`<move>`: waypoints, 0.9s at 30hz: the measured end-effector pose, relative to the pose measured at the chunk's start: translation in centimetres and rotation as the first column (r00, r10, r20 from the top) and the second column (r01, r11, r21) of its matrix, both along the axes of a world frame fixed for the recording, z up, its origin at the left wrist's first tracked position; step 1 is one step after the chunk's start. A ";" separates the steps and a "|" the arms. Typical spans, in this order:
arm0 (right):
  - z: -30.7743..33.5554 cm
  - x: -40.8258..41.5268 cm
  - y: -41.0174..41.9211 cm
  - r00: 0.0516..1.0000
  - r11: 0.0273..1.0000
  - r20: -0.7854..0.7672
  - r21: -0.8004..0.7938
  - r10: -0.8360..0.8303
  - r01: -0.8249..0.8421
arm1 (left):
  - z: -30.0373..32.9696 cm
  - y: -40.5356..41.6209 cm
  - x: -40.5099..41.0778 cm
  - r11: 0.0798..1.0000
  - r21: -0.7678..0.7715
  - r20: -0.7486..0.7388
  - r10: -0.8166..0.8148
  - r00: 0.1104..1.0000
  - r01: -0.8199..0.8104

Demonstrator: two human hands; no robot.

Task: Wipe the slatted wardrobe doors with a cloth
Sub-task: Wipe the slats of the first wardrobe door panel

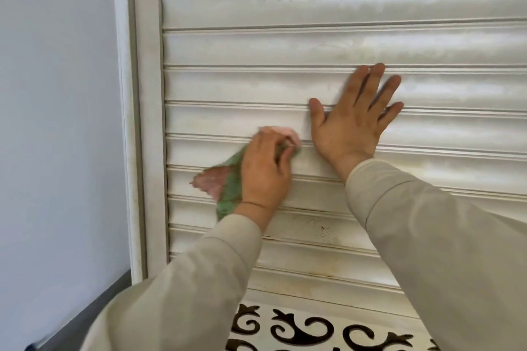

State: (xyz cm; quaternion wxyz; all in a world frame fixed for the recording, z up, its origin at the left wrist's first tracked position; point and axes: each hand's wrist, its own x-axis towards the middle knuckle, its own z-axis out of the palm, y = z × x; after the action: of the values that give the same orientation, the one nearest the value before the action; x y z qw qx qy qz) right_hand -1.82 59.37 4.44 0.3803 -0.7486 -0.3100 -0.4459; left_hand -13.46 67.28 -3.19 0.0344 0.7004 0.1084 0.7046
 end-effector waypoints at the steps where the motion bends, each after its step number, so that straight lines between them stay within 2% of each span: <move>1: 0.0 0.0 0.0 1.000 1.000 0.001 0.002 -0.001 0.001 | -0.5 -0.1 0.7 0.996 0.079 -0.082 0.042 0.996 -0.035; 4: -0.1 0.1 0.2 1.000 1.000 0.005 0.009 -0.002 0.002 | -1.0 2.0 -0.6 0.959 0.263 -0.211 0.169 0.963 -0.110; 6: -0.1 0.1 0.3 1.000 1.000 0.012 0.020 -0.011 0.011 | -0.1 4.6 -2.9 0.940 0.274 -0.222 0.269 0.937 -0.205; 8: -0.1 0.0 0.3 1.000 1.000 0.006 0.018 -0.011 0.011 | 1.1 7.5 -5.4 0.920 0.061 -0.216 0.391 0.895 -0.387; 10: -0.1 0.0 0.2 1.000 1.000 -0.001 0.009 -0.022 0.022 | 1.7 9.2 -7.5 0.884 -0.195 -0.224 0.381 0.897 -0.424; 13: 0.0 0.1 0.2 1.000 1.000 -0.003 0.005 -0.024 0.024 | 1.5 8.5 -7.4 0.870 -0.304 -0.212 0.336 0.918 -0.389; 15: -0.1 0.1 0.3 1.000 1.000 -0.003 0.007 -0.028 0.028 | 1.1 6.4 -5.7 0.887 -0.204 -0.283 0.352 0.892 -0.415; 18: -0.1 0.0 0.3 1.000 1.000 -0.008 -0.002 -0.014 0.014 | -0.8 3.0 -2.5 0.933 0.144 -0.487 0.358 0.797 -0.331; 19: -0.1 -0.1 0.2 1.000 1.000 -0.010 -0.002 -0.007 0.007 | -1.1 2.4 -1.9 0.931 0.211 -0.532 0.364 0.764 -0.296; 22: 0.0 -0.3 -0.2 1.000 1.000 -0.022 -0.018 0.008 -0.008 | -0.4 3.4 -2.8 0.922 0.263 -0.555 0.385 0.737 -0.283; 23: 0.1 -0.3 -0.2 0.999 0.999 -0.032 -0.033 0.012 -0.013 | -0.1 4.3 -3.8 0.927 0.214 -0.529 0.375 0.761 -0.307; 27: 0.3 -0.6 -1.0 0.996 0.994 -0.061 -0.093 0.060 -0.065 | -0.1 7.7 -7.4 0.898 -0.219 -0.368 0.287 0.885 -0.382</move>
State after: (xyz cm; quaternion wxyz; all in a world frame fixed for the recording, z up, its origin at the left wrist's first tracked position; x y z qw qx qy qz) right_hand -2.41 58.39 4.75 0.3670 -0.7684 -0.3429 -0.3967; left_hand -20.89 74.99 -3.26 -0.0068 0.7651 0.3333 0.5509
